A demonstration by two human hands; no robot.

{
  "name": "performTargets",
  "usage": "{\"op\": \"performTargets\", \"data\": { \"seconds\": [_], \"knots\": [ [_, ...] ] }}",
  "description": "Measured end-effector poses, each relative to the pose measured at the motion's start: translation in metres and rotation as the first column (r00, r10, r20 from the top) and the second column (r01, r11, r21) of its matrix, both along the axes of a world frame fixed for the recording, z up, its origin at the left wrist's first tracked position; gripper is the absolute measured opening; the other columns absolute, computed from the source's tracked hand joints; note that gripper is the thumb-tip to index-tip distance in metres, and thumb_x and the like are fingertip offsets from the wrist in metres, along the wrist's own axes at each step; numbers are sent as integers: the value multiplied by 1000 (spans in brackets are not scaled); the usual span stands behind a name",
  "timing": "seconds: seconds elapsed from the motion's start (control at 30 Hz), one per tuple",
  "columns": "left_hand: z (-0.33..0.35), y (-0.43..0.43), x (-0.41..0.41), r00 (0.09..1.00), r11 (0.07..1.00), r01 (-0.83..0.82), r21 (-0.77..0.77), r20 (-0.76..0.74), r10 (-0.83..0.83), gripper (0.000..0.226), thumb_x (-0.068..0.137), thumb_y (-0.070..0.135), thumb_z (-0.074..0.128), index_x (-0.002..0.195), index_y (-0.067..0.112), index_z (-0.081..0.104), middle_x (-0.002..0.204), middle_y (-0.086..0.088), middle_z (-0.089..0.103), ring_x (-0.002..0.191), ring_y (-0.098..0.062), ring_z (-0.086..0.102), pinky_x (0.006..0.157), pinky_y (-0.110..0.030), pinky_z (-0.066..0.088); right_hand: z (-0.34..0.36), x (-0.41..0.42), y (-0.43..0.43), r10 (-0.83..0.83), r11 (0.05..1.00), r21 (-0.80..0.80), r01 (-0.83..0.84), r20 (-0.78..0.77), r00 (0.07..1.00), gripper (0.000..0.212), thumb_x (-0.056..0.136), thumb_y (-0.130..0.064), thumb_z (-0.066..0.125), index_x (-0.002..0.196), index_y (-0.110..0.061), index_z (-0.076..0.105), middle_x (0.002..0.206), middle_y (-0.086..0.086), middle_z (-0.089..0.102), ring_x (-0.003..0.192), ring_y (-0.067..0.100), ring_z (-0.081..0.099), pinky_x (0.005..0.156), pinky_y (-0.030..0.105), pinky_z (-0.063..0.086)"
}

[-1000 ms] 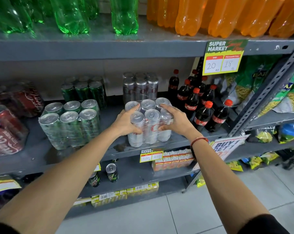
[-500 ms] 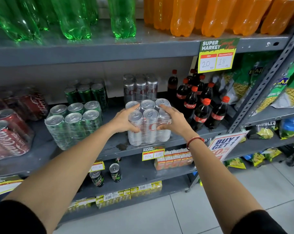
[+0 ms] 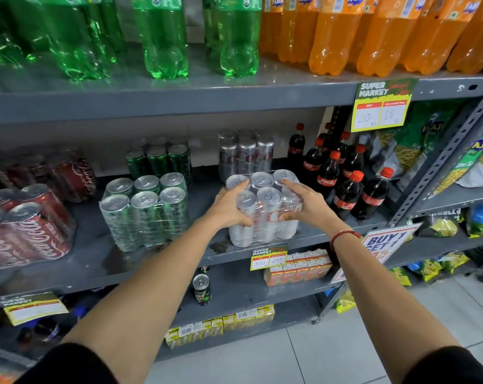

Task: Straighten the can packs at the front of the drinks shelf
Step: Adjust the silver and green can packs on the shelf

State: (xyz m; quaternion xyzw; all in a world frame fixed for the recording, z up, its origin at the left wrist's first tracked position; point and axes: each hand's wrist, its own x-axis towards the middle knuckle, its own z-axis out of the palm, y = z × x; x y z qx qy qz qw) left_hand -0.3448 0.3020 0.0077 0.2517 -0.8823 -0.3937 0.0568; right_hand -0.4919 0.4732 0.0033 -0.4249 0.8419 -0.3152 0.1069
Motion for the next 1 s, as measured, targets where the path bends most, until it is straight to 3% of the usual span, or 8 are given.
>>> {"op": "performTargets", "data": {
  "seconds": [0.13, 0.23, 0.37, 0.43, 0.53, 0.67, 0.8, 1.0],
  "knots": [
    [3, 3, 5, 1000, 1000, 19, 16, -2, -19, 107, 62, 19, 81, 148, 36, 18, 155, -10, 14, 142, -28, 23, 111, -37, 28, 3, 0, -2, -7, 996, 85, 8, -13, 1000, 99, 60, -30, 87, 143, -33, 33, 147, 10, 39, 138, 27, 34, 112, 33, 25],
    [8, -1, 21, 997, 997, 74, 2, -1, -74, 108, 69, 24, 80, 148, 38, 8, 160, -10, -8, 146, -28, 12, 113, -38, 24, 10, 11, -8, -86, 988, 126, 86, 1, 996, 107, 56, -39, 87, 145, -36, 27, 157, 14, 18, 146, 32, 9, 117, 45, 20],
    [29, -38, 71, 982, 977, -24, -210, -186, -15, 96, 75, 28, 75, 149, 35, 13, 160, -9, -3, 147, -27, 7, 116, -42, 18, 44, 66, -42, -224, 934, -304, 187, -92, 970, 87, 66, -35, 83, 140, -26, 38, 155, 13, 17, 143, 32, 20, 115, 46, 26],
    [39, -69, 102, 973, 946, -130, -297, -221, 64, 92, 75, 32, 75, 148, 31, 19, 160, -10, 4, 147, -28, 8, 118, -48, 17, 60, 100, -72, -160, 926, -363, 102, -135, 978, 84, 67, -36, 81, 139, -22, 40, 151, 17, 23, 142, 33, 23, 115, 44, 26],
    [39, -113, 140, 970, 907, -236, -349, -135, 200, 101, 68, 43, 79, 148, 28, 20, 158, -14, 6, 146, -33, 6, 116, -51, 18, 62, 134, -125, 29, 974, -218, -54, -117, 993, 92, 66, -37, 82, 143, -20, 34, 150, 21, 24, 143, 32, 19, 114, 39, 22],
    [13, -147, 172, 949, 941, -309, -140, 14, 314, 124, 51, 56, 83, 148, 37, 8, 160, -14, -4, 147, -31, -8, 117, -50, 11, 28, 151, -180, 182, 982, 30, -186, 108, 977, 110, 59, -39, 85, 147, -33, 20, 157, 19, 5, 147, 33, 3, 115, 46, 22],
    [-10, -150, 180, 945, 945, -325, 28, 47, 323, 127, 52, 47, 87, 149, 37, 4, 155, -12, 26, 143, -33, 22, 113, -48, 27, 0, 159, -203, 142, 979, 113, -168, 209, 968, 111, 61, -35, 86, 148, -32, 17, 158, 15, 15, 146, 33, 5, 115, 42, 20],
    [-19, -143, 179, 918, 917, -396, -51, -11, 396, 117, 60, 32, 87, 150, 33, 11, 140, -20, 47, 130, -37, 44, 102, -44, 38, -7, 161, -202, 97, 992, 60, -109, 177, 979, 104, 63, -26, 85, 147, -30, 24, 148, 16, 36, 140, 31, 30, 114, 36, 27]
  ]
}}
